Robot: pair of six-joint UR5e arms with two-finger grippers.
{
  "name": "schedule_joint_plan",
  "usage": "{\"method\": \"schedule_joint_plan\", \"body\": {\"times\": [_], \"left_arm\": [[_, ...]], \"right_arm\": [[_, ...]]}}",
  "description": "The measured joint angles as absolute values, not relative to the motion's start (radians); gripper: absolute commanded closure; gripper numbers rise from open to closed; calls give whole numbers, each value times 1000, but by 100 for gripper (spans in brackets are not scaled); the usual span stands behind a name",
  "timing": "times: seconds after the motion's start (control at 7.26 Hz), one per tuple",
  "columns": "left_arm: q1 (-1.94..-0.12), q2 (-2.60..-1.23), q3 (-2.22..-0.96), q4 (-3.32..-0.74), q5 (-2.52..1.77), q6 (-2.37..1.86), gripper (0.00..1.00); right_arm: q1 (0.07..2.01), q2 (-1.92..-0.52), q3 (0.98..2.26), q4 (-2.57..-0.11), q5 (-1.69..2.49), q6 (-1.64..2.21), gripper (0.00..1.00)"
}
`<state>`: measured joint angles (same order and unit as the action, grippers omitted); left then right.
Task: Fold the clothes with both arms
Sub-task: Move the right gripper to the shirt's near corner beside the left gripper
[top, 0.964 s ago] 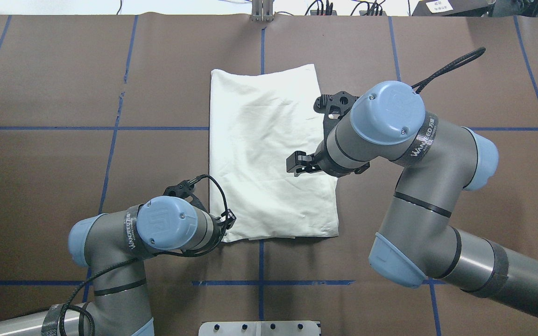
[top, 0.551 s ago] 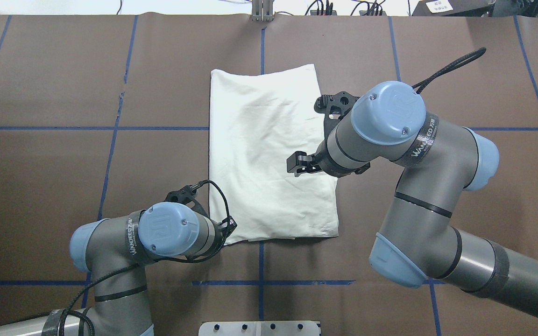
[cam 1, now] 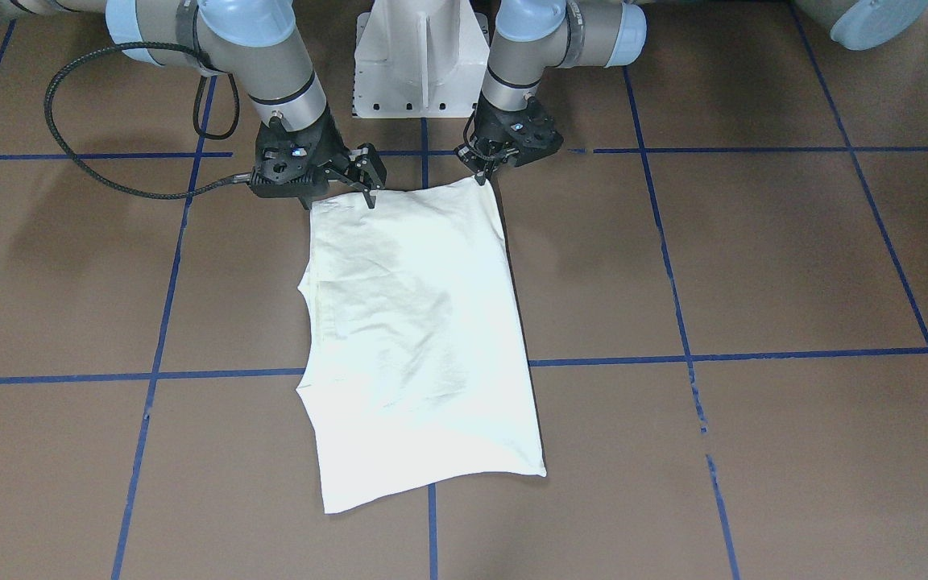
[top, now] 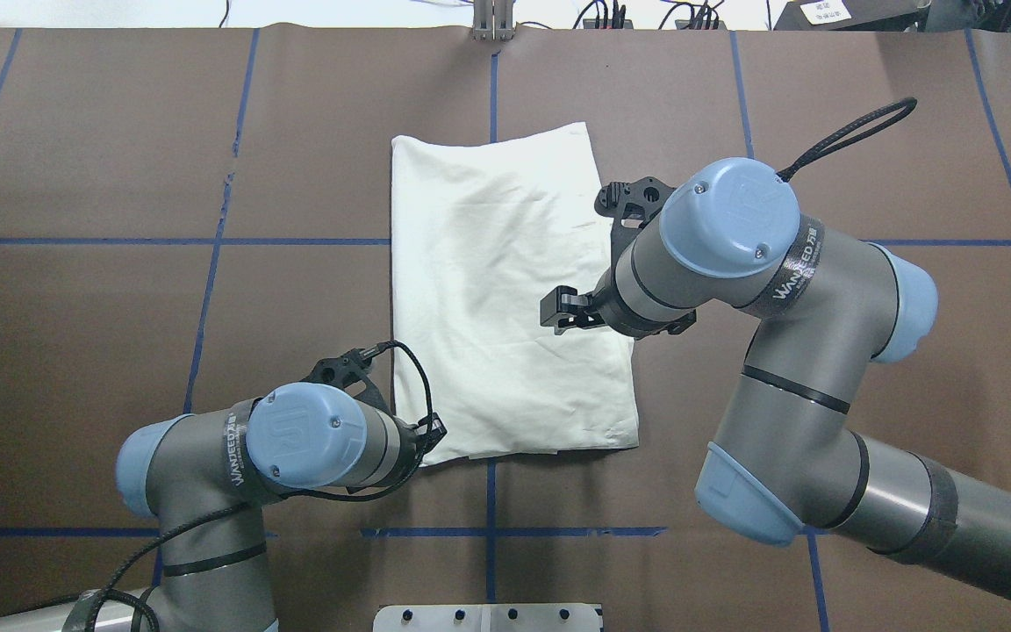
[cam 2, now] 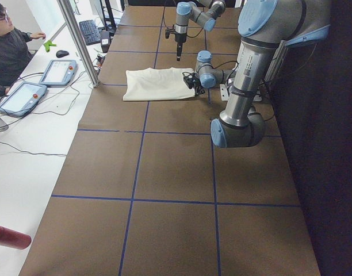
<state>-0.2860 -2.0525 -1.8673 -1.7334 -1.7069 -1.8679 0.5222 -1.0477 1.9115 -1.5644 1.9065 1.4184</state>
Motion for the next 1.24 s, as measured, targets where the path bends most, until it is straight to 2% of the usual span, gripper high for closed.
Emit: {"method": "schedule_joint_plan", "body": {"times": [0.55, 1.24], "left_arm": [[-288, -2054, -1888, -1724, -1707, -1826, 100], [-287, -2056, -1886, -1725, -1707, -1824, 100]], "right_arm": [[387, -1106, 1906, -1518, 1769, 1773, 0], [328, -1162, 1853, -1464, 1713, 1851, 0]]}}
